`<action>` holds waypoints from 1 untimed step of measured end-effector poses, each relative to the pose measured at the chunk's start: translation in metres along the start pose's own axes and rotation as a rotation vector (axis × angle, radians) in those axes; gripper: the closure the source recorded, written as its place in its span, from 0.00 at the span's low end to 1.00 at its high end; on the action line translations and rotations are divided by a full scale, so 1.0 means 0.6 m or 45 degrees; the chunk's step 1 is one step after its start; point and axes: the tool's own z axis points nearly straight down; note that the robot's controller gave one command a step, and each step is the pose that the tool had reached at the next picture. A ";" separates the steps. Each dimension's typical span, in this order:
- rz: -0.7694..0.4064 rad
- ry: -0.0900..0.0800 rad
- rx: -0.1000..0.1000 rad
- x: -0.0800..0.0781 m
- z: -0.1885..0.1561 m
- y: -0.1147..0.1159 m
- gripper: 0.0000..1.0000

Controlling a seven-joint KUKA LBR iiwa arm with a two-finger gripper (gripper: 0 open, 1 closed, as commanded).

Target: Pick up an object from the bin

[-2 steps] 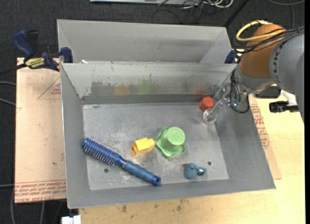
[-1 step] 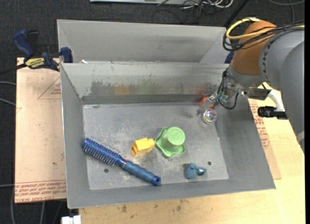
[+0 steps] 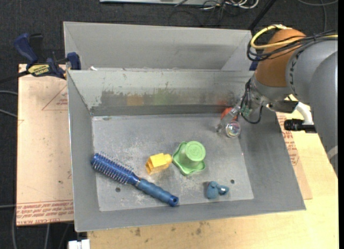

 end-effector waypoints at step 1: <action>-0.006 0.004 -0.003 0.003 0.000 0.005 0.00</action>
Offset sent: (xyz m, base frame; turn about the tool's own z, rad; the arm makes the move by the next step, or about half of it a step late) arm 0.0000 0.0000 0.0000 0.0000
